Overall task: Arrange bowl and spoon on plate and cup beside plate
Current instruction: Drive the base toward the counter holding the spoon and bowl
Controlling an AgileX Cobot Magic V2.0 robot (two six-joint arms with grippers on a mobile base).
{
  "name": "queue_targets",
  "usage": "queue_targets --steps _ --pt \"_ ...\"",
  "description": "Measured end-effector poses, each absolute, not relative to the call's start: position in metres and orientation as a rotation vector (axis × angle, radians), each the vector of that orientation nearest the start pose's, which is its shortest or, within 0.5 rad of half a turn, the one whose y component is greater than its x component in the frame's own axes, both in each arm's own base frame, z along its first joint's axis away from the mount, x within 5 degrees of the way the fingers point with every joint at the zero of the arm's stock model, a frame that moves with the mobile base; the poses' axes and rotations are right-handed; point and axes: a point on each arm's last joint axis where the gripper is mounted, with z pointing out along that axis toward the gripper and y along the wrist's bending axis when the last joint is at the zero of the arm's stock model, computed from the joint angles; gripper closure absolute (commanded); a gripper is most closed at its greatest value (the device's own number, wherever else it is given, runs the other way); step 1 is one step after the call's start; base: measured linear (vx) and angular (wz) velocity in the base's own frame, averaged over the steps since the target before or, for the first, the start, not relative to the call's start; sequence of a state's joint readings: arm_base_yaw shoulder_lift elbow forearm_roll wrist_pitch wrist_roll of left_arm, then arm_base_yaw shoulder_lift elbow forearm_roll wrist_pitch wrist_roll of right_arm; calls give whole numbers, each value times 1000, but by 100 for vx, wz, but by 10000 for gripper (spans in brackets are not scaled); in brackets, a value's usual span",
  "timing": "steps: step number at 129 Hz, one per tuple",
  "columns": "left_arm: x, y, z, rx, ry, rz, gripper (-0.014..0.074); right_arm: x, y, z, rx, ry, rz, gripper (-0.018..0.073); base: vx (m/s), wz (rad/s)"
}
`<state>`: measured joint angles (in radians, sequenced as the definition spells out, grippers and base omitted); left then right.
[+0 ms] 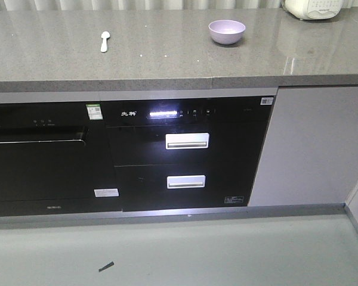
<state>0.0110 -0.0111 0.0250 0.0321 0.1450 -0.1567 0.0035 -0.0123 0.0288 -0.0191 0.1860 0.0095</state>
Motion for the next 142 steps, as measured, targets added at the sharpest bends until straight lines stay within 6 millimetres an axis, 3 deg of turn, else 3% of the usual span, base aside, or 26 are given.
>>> queue_targets --steps 142 --pt "56 1 192 -115 1639 -83 603 56 0 187 -8 1686 -7 568 22 -1"
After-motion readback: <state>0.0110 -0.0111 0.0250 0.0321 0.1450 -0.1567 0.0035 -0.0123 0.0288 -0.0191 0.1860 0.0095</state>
